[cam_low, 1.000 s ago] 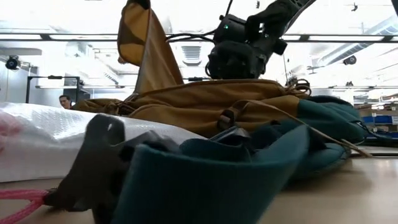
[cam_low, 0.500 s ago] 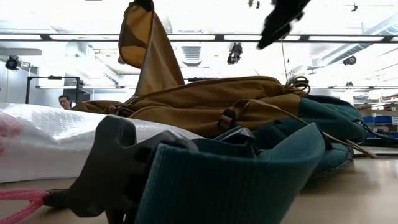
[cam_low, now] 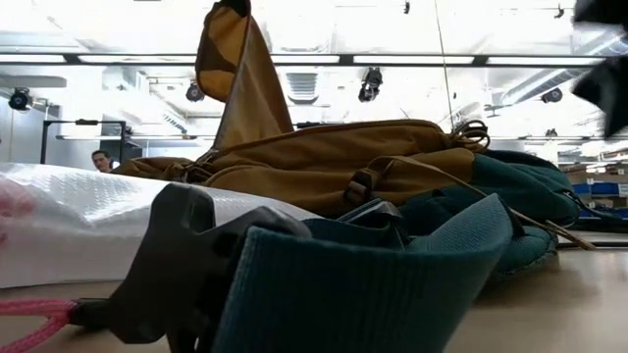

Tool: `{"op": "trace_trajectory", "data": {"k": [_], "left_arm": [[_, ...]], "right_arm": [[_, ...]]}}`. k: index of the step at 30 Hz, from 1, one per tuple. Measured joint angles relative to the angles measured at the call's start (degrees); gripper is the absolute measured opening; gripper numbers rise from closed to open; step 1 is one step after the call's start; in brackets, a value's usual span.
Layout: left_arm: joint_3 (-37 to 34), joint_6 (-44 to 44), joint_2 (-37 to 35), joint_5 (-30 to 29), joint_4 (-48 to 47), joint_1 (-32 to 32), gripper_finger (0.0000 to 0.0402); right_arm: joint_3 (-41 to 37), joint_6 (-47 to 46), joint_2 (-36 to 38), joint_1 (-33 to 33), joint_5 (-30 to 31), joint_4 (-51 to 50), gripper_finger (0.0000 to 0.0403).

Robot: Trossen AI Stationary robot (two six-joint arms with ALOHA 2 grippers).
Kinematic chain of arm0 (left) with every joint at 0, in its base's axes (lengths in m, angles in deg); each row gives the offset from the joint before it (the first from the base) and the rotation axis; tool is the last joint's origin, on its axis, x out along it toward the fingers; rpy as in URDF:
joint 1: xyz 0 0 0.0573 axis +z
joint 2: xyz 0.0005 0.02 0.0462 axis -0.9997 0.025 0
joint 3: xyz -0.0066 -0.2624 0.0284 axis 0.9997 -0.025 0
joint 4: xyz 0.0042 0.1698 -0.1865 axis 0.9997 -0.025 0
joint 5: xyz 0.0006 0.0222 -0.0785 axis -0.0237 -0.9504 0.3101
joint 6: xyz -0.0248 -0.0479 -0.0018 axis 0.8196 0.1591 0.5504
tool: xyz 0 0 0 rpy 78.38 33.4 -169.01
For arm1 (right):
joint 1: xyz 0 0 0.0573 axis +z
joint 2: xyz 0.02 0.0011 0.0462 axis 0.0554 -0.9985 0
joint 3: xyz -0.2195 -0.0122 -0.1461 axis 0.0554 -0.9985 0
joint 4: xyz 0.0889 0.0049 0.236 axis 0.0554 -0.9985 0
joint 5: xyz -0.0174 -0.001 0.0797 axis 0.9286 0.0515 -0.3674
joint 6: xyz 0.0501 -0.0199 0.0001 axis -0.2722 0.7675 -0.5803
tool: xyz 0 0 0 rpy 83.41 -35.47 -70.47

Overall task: Unpack backpack
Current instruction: Put the charger cable into the brown backpack

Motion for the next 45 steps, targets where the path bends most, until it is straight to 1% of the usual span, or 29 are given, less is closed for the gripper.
{"op": "trace_trajectory", "data": {"k": [2, 3, 7, 10, 12, 16, 22, 26, 29, 33, 36, 38, 41, 44, 45], "left_arm": [[0.00, 0.05, 0.00, -0.01, 0.20, 0.00, 0.0000], [0.00, 0.10, 0.00, 0.00, 0.20, 0.00, 0.0000], [-0.07, 0.71, 0.00, 0.00, 0.20, -0.02, 0.0000], [-0.36, 2.13, 0.00, 0.01, 0.22, -0.02, 0.0000], [-0.68, 3.04, 0.00, 0.47, 0.24, -0.02, 0.0000], [-1.47, 3.84, 0.00, 2.02, 0.29, -0.02, 0.0000], [-2.50, 5.18, 0.00, 2.79, 1.07, -0.02, 0.0000], [-2.58, 5.18, 0.00, 2.95, 1.97, -0.02, 0.0000], [-2.58, 5.18, 0.00, 3.01, 1.98, -0.02, 0.0000], [-2.69, 5.34, 0.02, 3.32, 2.03, -0.15, 0.0000], [-3.29, 6.25, 0.02, 3.52, 2.05, -0.15, 0.0000], [-3.64, 6.42, 0.04, 4.05, 2.02, -0.17, 0.0000], [-4.35, 7.03, 0.04, 5.24, 2.03, -0.26, 0.0000], [-5.09, 7.70, 0.04, 5.62, 1.97, -0.48, 0.0000], [-5.16, 7.73, 0.05, 5.60, 2.02, -0.58, 0.0000]], "right_arm": [[-1.65, -7.44, 0.09, 2.17, -0.86, 0.24, 0.0185], [-2.20, -10.63, 0.11, 3.27, -2.41, 0.51, 0.0185], [-2.60, -23.92, -0.38, 6.83, -11.90, 1.10, 0.0181], [-2.13, -37.60, -1.74, 8.97, -17.70, 2.27, 0.0174], [-0.65, -48.35, -3.66, 10.63, -18.46, 3.72, 0.0170], [2.89, -60.67, -9.97, 13.97, -18.72, 4.40, 0.0167], [9.21, -68.36, -22.46, 16.36, -18.40, 4.47, 0.0178], [12.83, -74.70, -29.93, 16.41, -22.52, 4.51, 0.0183], [14.47, -76.43, -33.83, 16.30, -26.42, 4.26, 0.0181], [15.85, -78.65, -36.77, 16.27, -26.65, 3.48, 0.0168], [16.11, -78.29, -37.81, 15.86, -26.50, 3.31, 0.0147], [15.91, -77.91, -37.83, 15.65, -26.81, 3.25, 0.0125], [15.73, -77.60, -37.88, 15.50, -26.83, 2.32, 0.0078], [15.61, -75.06, -37.88, 15.38, -26.55, 1.84, 0.0023], [15.57, -73.59, -37.88, 15.34, -26.51, 1.63, 0.0015]]}}
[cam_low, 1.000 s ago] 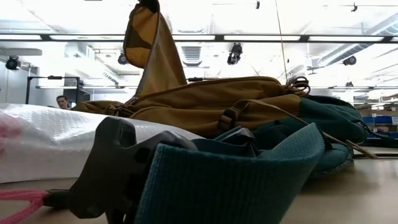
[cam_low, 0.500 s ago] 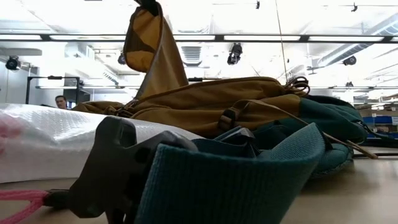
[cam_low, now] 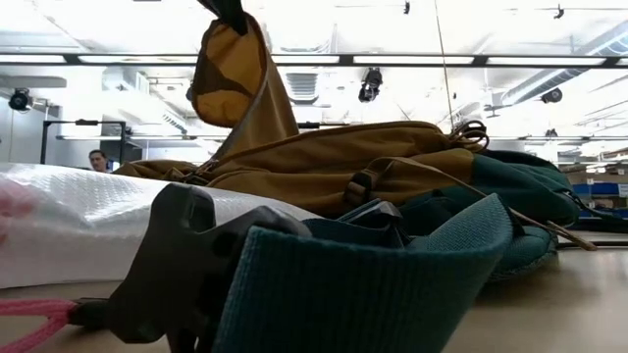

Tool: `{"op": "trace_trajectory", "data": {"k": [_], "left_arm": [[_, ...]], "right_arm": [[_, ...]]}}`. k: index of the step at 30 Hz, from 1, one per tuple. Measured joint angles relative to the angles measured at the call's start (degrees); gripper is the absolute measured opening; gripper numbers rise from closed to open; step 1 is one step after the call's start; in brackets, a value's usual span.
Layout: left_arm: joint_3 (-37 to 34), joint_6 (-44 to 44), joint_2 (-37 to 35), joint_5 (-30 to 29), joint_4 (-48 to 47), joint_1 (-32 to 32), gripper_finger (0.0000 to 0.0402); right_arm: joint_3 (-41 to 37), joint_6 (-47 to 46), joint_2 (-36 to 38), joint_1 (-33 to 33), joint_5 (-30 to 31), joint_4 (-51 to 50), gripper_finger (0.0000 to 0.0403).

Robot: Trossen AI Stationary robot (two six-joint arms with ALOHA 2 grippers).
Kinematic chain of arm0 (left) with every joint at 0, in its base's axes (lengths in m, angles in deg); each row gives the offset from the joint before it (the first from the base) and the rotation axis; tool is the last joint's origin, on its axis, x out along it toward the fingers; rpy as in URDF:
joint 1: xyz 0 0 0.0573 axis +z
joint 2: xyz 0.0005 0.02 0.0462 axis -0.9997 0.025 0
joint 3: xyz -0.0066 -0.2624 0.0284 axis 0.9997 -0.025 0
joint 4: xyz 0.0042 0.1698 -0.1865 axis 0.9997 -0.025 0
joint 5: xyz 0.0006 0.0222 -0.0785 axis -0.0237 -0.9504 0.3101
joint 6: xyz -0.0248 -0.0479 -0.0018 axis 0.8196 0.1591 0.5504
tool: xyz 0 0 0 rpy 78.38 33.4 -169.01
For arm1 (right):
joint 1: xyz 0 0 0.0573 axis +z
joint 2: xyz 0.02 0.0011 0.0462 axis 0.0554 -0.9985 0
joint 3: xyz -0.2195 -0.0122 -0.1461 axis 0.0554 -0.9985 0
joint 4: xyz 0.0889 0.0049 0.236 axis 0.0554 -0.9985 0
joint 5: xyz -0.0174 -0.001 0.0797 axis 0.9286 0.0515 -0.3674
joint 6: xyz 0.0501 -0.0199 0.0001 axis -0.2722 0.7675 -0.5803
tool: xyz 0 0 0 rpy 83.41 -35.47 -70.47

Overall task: Unpack backpack
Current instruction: Put the charger cable into the brown backpack

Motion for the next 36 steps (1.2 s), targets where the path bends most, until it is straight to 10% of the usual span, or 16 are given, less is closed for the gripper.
{"op": "trace_trajectory", "data": {"k": [16, 36], "left_arm": [[-0.07, -1.97, 0.00, 0.46, 0.29, -0.09, 0.0000], [-1.93, -1.52, -0.33, 0.44, -2.40, -0.49, 0.0000]], "right_arm": [[9.99, 8.93, 12.32, -4.14, 14.69, -33.15, 0.0002], [-8.85, 14.17, 12.86, -5.87, -13.70, -5.53, 0.0055]]}}
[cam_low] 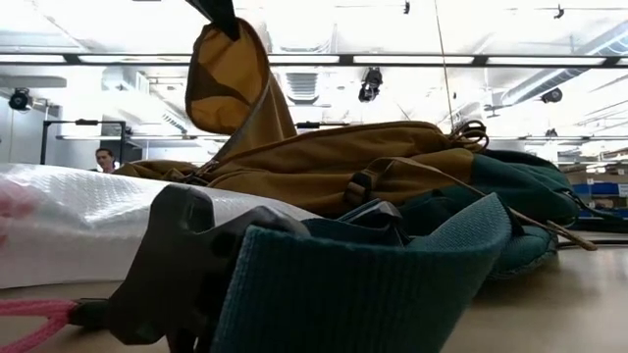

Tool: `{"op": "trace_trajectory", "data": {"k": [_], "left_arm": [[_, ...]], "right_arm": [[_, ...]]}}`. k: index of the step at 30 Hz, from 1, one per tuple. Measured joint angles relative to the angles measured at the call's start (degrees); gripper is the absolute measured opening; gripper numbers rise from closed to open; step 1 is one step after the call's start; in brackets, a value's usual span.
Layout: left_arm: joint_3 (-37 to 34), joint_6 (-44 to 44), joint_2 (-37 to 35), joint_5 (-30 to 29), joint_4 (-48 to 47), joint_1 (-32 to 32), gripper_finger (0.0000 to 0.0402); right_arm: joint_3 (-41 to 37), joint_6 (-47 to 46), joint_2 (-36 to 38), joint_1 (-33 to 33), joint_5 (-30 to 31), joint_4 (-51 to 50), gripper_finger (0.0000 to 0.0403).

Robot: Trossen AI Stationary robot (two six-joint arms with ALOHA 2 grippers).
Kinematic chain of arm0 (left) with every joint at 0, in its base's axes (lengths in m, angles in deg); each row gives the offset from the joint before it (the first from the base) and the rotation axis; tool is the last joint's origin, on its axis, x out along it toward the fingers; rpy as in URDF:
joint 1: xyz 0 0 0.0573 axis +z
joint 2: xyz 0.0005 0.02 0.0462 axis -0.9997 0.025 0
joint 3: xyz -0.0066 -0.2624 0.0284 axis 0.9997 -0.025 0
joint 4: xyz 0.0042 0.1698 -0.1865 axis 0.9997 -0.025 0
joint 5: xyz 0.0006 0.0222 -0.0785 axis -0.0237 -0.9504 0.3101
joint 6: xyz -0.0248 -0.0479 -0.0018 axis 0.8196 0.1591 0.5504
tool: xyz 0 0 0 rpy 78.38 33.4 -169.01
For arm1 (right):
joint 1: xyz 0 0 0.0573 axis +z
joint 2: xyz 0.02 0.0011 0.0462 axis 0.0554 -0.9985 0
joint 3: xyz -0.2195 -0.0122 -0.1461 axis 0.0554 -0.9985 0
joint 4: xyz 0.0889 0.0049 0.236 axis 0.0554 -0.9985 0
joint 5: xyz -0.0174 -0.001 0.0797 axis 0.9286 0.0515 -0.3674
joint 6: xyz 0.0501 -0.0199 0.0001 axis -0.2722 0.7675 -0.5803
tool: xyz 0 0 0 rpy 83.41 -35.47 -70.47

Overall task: Unpack backpack
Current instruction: Put the charger cable into the brown backpack

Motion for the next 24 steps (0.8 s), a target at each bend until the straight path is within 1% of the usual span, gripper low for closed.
{"op": "trace_trajectory", "data": {"k": [5, 8, 11, 14, 16, 18, 20, 24], "left_arm": [[-0.49, 0.43, -0.04, -0.01, -0.05, 0.04, 0.0000], [-0.61, 0.63, -0.04, 0.00, -0.12, 0.04, 0.0000], [-0.63, 0.90, -0.04, -0.02, -0.55, -0.11, 0.0000], [-0.71, 1.12, -0.04, -0.02, -0.92, -0.09, 0.0000], [-0.71, 1.52, -0.04, -0.01, -1.52, -0.09, 0.0000], [-0.71, 1.86, -0.04, -0.02, -1.54, -0.09, 0.0000], [-0.71, 1.96, -0.04, -0.02, -1.51, -0.09, 0.0000], [-0.71, 2.89, -0.04, -0.02, -1.49, -0.17, 0.0000]], "right_arm": [[-2.47, 4.69, 1.40, -3.67, -1.78, 3.19, 0.0118], [-4.08, 7.41, 1.72, -5.77, -2.65, 9.02, 0.0147], [-6.83, 7.51, 1.19, -7.22, -4.82, 13.17, 0.0167], [-9.04, 7.30, 0.87, -8.06, -5.96, 15.39, 0.0173], [-10.10, 6.95, 0.76, -8.19, -6.55, 16.26, 0.0166], [-10.54, 7.01, 0.75, -8.22, -6.94, 16.38, 0.0146], [-10.71, 7.96, 0.75, -8.34, -7.31, 16.15, 0.0113], [-10.80, 10.59, 0.69, -8.32, -7.36, 16.05, 0.0026]]}}
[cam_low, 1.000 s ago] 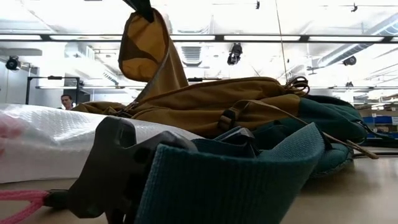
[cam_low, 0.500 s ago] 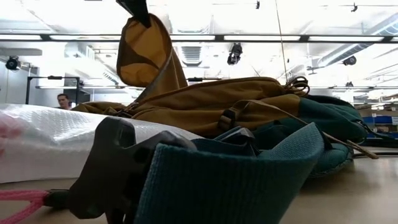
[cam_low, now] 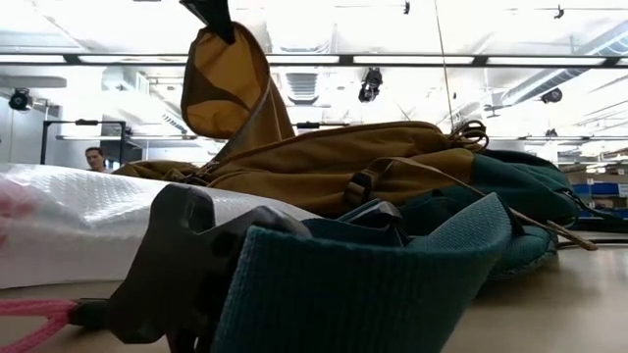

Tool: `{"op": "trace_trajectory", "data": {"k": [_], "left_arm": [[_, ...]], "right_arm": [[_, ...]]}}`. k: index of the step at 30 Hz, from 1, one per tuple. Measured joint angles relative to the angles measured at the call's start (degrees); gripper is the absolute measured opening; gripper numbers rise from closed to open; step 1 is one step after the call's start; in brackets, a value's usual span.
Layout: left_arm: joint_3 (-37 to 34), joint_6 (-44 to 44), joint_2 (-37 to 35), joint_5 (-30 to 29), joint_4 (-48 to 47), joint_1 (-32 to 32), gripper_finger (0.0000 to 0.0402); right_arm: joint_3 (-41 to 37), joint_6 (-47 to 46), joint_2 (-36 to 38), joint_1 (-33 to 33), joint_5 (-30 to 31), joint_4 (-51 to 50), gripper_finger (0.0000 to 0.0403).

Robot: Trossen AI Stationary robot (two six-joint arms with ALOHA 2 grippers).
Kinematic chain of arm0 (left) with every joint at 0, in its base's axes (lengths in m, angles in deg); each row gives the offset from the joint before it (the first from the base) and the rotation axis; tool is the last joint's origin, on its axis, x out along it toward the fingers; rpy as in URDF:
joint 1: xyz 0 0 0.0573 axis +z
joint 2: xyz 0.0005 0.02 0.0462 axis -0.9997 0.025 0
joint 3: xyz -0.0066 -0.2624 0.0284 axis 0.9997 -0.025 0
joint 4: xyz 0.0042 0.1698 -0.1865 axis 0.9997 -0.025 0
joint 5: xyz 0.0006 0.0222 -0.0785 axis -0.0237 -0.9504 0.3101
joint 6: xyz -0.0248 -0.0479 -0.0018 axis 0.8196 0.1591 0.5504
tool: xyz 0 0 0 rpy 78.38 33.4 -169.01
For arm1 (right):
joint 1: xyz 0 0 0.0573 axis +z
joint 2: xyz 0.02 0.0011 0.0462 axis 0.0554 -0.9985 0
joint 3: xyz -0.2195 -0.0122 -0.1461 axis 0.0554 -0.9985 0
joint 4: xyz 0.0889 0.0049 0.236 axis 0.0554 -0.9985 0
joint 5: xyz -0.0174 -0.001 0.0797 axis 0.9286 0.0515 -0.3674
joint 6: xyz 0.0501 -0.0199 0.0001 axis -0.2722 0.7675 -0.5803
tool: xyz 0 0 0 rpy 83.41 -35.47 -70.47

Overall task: Unpack backpack
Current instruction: Put the charger cable into the brown backpack

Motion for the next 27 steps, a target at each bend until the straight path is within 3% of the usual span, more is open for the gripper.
{"op": "trace_trajectory", "data": {"k": [5, 8, 14, 20, 23, 27], "left_arm": [[-0.02, 0.27, 0.00, 0.00, 0.00, -0.17, 0.0000], [-0.02, 0.24, 0.00, 0.02, -0.03, -0.17, 0.0000], [-0.04, 0.15, -0.05, 0.00, -0.07, -0.15, 0.0000], [-0.04, -0.14, -1.10, -0.02, -0.50, -0.11, 0.0000], [-0.04, 0.10, -2.20, 0.00, -2.05, -0.11, 0.0000], [-0.04, 1.41, -3.56, 0.00, -4.28, -0.15, 0.0000]], "right_arm": [[0.37, 2.01, 0.24, 0.00, 1.00, -0.30, 0.0017], [2.00, 3.66, 1.65, 0.13, 4.56, -2.36, 0.0005], [6.98, 5.50, 5.72, -0.11, 20.73, -10.22, 0.0002], [8.26, 8.56, 8.22, -0.12, 28.33, -10.31, 0.0002], [8.27, 17.52, 8.46, 0.10, 29.16, -9.87, 0.0001], [8.28, 33.94, 8.26, 1.67, 24.76, -9.38, 0.0001]]}}
